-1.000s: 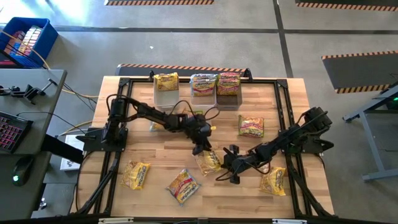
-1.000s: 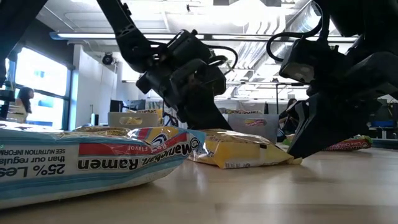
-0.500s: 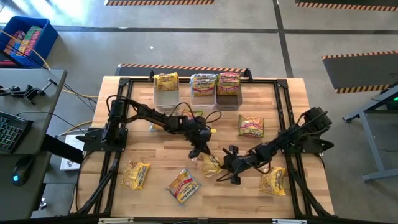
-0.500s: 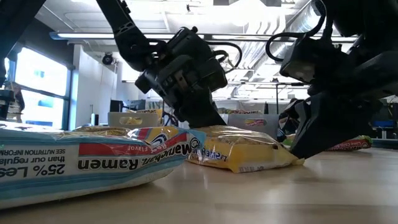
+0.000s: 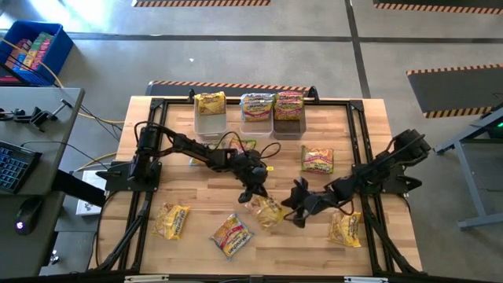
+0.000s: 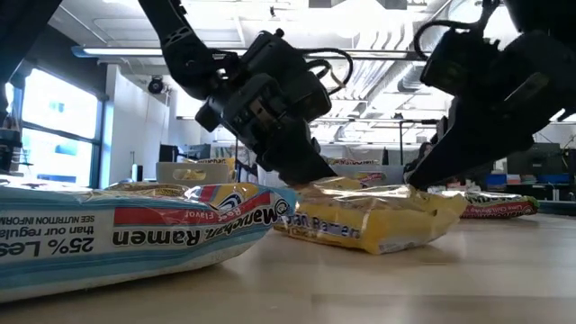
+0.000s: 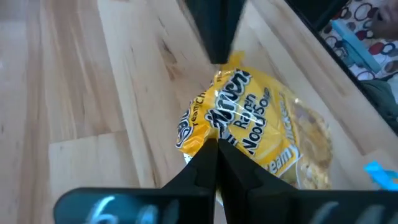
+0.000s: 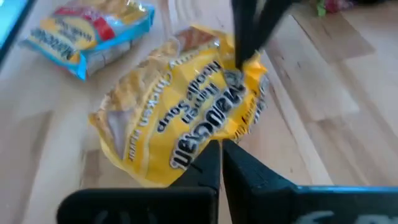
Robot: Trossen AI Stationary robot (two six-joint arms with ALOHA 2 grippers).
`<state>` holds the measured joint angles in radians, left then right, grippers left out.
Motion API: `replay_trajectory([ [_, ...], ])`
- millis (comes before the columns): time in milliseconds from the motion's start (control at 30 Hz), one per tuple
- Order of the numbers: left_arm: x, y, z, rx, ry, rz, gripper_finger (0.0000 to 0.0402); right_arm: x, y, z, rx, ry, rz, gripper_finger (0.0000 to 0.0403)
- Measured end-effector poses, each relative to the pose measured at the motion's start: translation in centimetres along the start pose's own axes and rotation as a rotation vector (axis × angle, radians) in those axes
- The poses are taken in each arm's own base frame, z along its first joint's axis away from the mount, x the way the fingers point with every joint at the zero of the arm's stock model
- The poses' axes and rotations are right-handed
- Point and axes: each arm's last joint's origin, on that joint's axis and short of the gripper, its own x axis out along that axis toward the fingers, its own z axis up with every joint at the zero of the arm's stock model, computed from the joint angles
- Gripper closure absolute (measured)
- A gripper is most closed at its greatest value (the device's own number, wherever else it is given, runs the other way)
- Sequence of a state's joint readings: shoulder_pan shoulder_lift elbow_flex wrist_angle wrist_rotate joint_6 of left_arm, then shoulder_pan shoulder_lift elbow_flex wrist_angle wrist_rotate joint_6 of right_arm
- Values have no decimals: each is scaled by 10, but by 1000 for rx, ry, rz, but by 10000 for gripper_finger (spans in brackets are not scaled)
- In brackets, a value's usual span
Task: Sort Maruchan noodles
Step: Put the middle yellow noodle pack into the gray bin
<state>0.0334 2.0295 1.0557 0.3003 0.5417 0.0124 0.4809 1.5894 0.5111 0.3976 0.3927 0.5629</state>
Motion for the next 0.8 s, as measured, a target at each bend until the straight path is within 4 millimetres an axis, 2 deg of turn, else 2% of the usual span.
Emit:
replay_trajectory([
  [133, -7, -3, 9, 19, -25, 10, 401, -1, -5, -4, 68, -12, -10, 364],
  [333, -21, -14, 26, 66, -61, 57, 401, 3, -12, 2, 194, -4, 15, 267],
  [500, -28, -21, 31, 86, -49, 104, 401, 4, -11, 8, 249, 13, 106, 201],
  [633, -29, -23, 32, 89, -38, 110, 401, 4, -10, 7, 248, 24, 123, 176],
  [800, -29, -23, 31, 85, -30, 119, 401, 1, -4, 3, 245, 22, 127, 176],
])
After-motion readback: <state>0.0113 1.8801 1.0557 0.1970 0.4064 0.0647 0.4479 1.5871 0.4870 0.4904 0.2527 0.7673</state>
